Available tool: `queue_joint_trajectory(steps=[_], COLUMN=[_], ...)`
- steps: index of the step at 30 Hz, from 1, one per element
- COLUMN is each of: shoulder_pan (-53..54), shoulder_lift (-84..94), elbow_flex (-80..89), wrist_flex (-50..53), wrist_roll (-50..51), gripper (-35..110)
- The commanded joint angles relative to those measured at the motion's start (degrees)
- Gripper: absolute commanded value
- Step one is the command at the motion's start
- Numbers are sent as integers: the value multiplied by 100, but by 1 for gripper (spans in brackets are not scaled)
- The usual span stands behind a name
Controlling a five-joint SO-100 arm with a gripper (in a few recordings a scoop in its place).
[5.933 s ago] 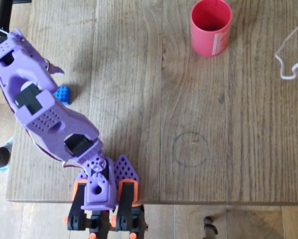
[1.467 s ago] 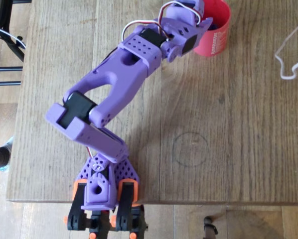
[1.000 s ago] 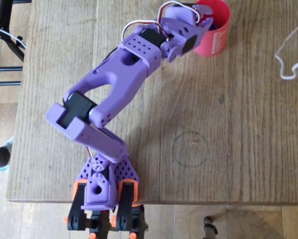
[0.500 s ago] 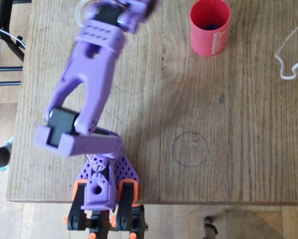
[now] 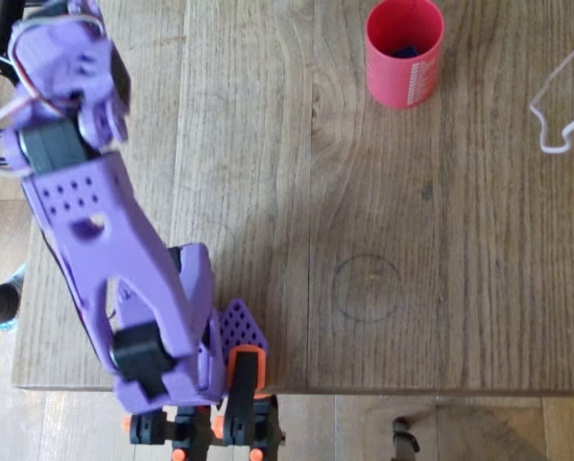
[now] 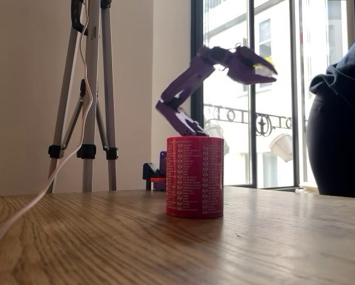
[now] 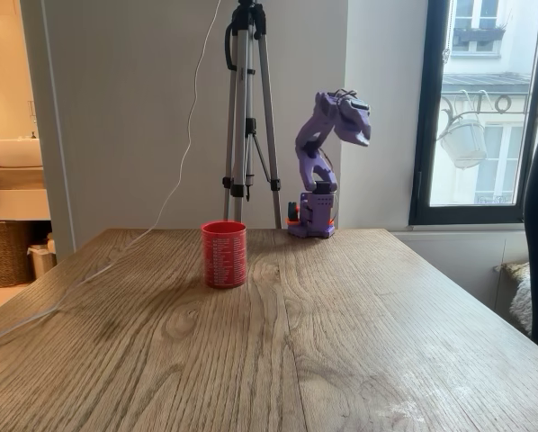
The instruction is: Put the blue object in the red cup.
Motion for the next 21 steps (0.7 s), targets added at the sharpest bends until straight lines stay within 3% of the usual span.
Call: queue_joint_trajectory(steps=[1, 12, 21], shoulder_pan=[193, 835, 1846], shoulder_lift=[896, 2751, 3929], elbow_flex=[1529, 4913, 5713], wrist_flex=[-545, -826, 686], wrist_roll=[-35, -167, 185], gripper=[1, 1, 1])
